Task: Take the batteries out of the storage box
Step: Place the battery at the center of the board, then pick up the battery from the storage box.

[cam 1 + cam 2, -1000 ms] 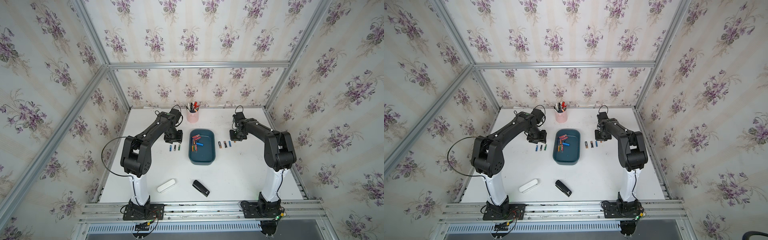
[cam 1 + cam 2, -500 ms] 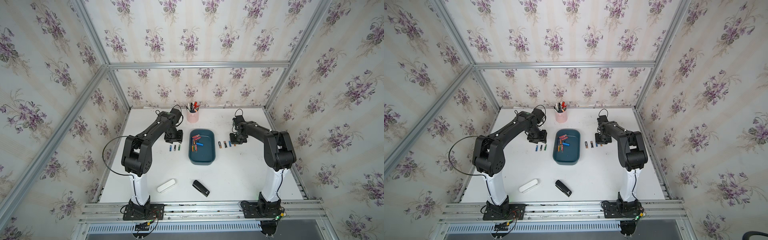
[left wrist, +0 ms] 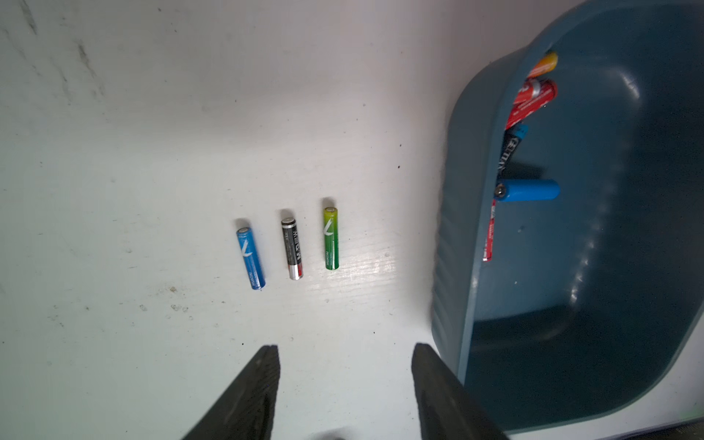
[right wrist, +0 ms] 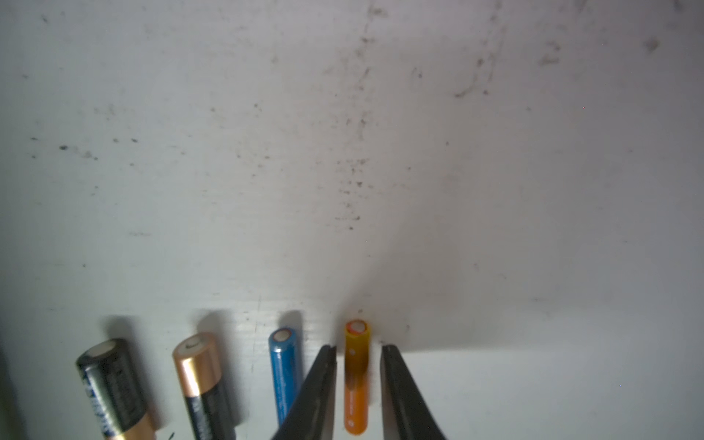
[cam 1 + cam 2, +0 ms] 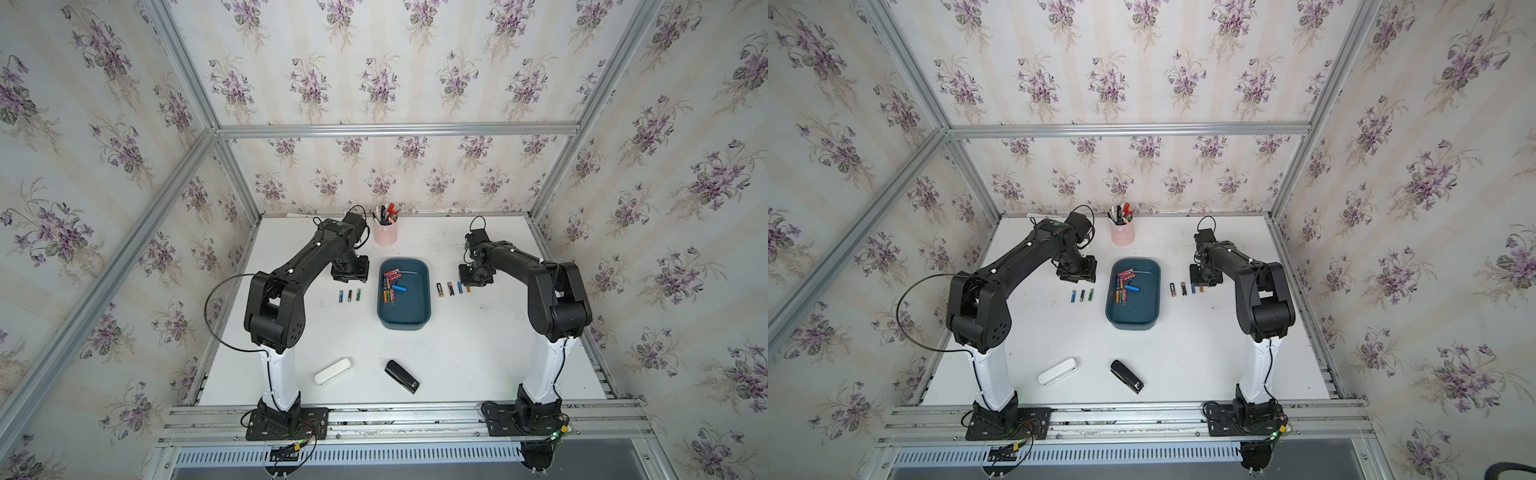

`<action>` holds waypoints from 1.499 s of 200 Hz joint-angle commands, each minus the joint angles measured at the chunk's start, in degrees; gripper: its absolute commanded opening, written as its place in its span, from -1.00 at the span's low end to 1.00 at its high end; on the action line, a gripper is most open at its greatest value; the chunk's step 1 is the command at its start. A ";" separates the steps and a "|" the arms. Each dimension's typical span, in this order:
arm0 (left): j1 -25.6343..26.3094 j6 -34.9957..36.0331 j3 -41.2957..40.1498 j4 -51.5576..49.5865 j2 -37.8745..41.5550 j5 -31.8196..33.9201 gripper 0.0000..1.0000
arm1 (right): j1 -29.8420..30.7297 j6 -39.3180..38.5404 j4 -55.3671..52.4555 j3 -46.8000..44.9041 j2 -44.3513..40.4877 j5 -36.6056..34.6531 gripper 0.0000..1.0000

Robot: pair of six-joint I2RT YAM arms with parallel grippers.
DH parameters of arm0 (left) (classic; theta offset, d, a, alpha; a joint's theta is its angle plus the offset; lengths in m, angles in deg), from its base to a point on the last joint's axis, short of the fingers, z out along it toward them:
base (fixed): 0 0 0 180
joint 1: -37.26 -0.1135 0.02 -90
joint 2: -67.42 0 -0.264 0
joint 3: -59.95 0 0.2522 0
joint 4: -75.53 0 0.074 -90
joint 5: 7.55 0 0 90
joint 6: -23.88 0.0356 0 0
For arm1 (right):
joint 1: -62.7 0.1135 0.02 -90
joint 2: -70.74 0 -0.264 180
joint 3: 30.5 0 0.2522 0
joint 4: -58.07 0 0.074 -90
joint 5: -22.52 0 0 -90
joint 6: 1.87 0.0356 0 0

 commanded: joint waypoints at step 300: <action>19.84 -1.82 31.56 -16.25 -32.12 12.93 -0.30 | 0.34 2.79 -5.83 9.35 -9.49 7.23 -0.33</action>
